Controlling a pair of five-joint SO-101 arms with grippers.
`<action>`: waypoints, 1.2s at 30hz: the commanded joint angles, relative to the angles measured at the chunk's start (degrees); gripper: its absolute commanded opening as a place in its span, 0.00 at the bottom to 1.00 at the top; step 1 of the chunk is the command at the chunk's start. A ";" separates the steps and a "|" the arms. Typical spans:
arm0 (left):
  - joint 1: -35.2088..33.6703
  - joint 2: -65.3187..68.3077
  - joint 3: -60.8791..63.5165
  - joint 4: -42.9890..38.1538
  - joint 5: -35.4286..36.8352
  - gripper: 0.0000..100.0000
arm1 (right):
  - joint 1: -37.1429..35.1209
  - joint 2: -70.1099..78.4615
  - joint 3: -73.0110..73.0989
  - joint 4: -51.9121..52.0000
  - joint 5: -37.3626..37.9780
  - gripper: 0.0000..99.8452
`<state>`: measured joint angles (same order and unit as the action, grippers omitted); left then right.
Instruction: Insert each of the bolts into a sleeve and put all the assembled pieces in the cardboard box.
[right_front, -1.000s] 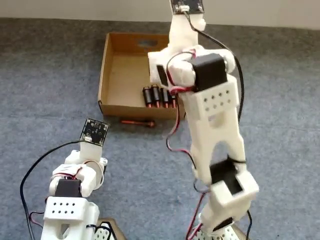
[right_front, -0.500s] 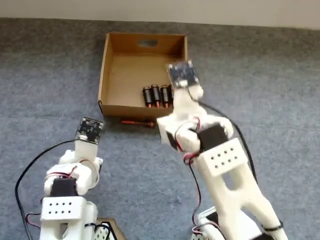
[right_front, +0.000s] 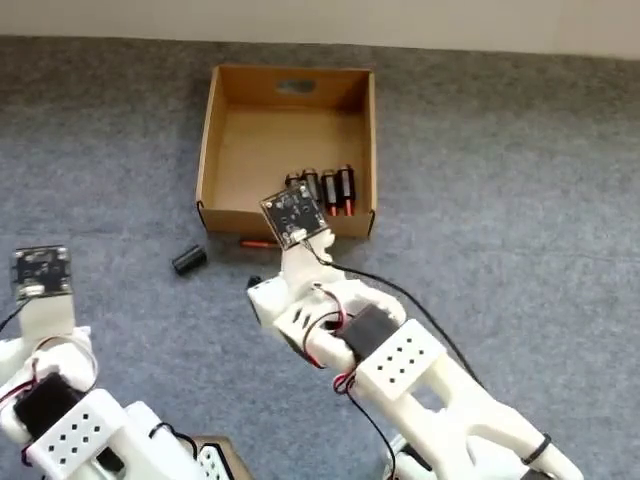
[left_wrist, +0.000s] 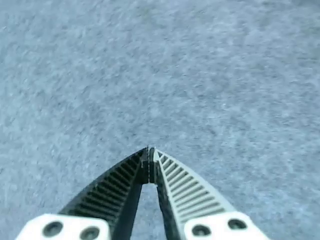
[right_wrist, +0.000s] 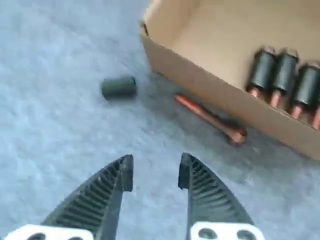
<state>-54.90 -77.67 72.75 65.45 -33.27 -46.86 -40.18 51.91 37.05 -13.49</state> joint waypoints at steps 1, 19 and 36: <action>-3.56 -0.40 -2.51 -3.69 -0.44 0.04 | -3.65 3.03 -1.19 -4.00 -3.96 0.15; -4.97 -0.84 9.80 -16.70 -0.18 0.03 | -9.45 45.32 -34.59 -11.12 -28.13 0.16; -4.53 -0.84 9.98 -17.58 -0.18 0.03 | -8.92 63.96 -54.02 -11.12 -32.97 0.16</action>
<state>-59.30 -77.67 83.12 48.92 -33.45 -56.09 23.30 2.95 26.68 -46.11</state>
